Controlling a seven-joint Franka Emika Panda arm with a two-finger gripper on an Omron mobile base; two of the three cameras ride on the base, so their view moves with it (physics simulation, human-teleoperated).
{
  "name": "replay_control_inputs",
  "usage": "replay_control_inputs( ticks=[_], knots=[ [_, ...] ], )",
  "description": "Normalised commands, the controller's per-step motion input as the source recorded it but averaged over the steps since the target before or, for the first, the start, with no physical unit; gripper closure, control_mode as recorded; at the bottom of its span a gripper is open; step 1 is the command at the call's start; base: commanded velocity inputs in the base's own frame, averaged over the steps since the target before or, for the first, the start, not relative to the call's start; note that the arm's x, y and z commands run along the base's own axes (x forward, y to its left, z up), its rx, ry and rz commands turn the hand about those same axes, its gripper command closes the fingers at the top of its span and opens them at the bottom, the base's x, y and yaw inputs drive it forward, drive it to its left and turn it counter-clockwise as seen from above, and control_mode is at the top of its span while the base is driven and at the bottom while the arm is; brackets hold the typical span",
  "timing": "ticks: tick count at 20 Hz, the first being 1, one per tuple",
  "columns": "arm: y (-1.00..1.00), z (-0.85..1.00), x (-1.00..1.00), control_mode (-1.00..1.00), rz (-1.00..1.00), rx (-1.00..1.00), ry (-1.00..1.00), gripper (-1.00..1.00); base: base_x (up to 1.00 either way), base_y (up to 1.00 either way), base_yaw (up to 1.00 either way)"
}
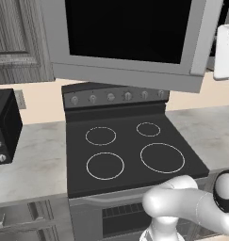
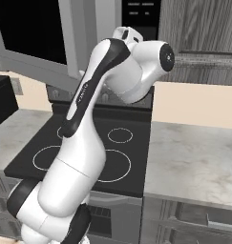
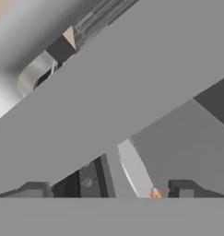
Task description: Open the microwave door.
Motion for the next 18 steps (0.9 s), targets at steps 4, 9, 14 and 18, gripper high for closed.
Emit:
replay_control_inputs(
  ticks=[4, 9, 14, 18],
  knots=[
    [0.66, -0.01, 0.0, -1.0, 0.1, -0.02, -0.04, -1.0, 0.0, 0.0, 0.0],
    [0.69, 0.0, -0.2, -1.0, 0.27, 0.0, -0.07, -1.0, 0.0, 0.0, 0.0],
    [0.71, -0.03, -0.68, -1.0, 0.47, 0.0, -0.04, -1.0, 0.0, 0.0, 0.0],
    [0.66, -0.07, -0.71, -1.0, 0.49, 0.0, -0.05, -1.0, 0.0, 0.0, 0.0]
  ],
)
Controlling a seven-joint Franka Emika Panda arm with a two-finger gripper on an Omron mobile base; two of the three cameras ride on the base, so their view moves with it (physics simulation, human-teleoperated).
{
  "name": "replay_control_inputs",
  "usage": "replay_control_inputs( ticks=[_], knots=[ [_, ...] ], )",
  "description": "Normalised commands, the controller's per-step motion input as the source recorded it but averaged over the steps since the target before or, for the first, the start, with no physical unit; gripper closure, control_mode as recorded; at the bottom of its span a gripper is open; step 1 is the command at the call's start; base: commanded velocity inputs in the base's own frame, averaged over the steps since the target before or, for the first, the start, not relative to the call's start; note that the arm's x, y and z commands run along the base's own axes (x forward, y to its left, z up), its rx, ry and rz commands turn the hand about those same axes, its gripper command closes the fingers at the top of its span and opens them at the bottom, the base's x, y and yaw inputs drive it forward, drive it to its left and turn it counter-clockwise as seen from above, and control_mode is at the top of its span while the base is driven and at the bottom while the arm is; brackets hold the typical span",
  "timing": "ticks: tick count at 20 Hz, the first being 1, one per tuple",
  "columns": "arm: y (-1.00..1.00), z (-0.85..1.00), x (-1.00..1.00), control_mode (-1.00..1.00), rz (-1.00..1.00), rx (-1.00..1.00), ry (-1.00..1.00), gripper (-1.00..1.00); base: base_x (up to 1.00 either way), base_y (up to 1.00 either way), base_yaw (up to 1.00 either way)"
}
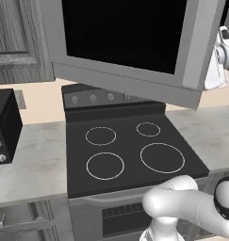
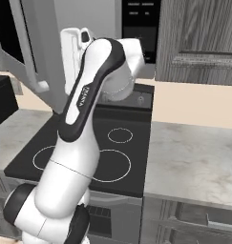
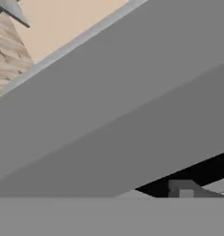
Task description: Open the microwave door.
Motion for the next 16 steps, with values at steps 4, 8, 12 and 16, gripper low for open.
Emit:
replay_control_inputs(
  ticks=[4, 8, 12, 16],
  knots=[
    [0.68, -0.08, -0.73, -1.0, 0.47, 0.0, -0.08, -1.0, 0.0, 0.0, 0.0],
    [0.9, -0.16, -0.81, -1.0, 0.33, 0.0, -0.22, -1.0, 0.0, 0.0, 0.0],
    [1.0, -0.03, -0.82, -1.0, 0.2, 0.0, -0.35, -1.0, 0.0, 0.0, 0.0],
    [1.0, -0.06, -0.63, -1.0, 0.07, 0.0, -0.4, -1.0, 0.0, 0.0, 0.0]
  ],
)
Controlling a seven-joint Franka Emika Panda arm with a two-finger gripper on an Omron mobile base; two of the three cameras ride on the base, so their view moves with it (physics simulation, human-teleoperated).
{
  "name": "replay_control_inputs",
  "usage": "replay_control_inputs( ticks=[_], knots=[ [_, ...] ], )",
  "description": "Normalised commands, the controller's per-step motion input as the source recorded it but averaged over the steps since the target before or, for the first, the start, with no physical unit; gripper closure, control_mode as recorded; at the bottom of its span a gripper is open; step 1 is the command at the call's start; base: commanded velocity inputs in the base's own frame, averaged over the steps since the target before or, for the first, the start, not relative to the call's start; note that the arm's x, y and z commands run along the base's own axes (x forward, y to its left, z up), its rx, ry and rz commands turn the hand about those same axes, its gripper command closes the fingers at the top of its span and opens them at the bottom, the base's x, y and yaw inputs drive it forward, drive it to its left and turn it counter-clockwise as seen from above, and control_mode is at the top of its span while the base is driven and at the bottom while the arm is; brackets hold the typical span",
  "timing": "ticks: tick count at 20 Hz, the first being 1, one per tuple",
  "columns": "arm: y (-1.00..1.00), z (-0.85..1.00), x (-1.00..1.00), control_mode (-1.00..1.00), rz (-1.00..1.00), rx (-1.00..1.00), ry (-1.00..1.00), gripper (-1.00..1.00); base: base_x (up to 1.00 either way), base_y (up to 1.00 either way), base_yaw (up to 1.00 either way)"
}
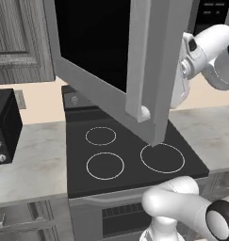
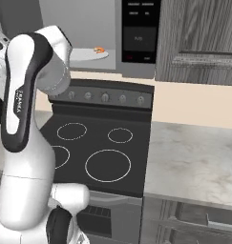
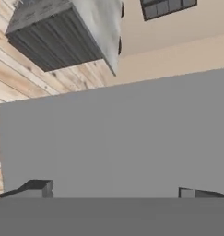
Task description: Open the microwave door.
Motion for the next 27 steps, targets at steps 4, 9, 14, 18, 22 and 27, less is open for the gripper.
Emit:
replay_control_inputs(
  ticks=[4, 9, 14, 18, 22, 27],
  knots=[
    [1.0, -0.16, -0.08, -1.0, 0.0, 0.01, -0.28, -1.0, 0.0, 0.0, 0.0],
    [1.0, -0.24, 0.23, -1.0, 0.0, 0.03, -0.17, -1.0, 0.0, 0.0, 0.0],
    [1.0, -0.34, 0.74, -1.0, 0.0, 0.03, -0.1, -1.0, 0.0, 0.0, 0.0],
    [1.0, -0.15, 0.68, -1.0, 0.0, 0.0, -0.26, -1.0, 0.0, 0.0, 0.0],
    [1.0, -0.04, 0.51, -1.0, -0.04, 0.0, -0.29, -1.0, 0.0, 0.0, 0.0],
    [0.33, 0.0, 0.11, -1.0, -0.02, 0.0, -0.08, -1.0, 0.0, 0.0, 0.0]
  ],
)
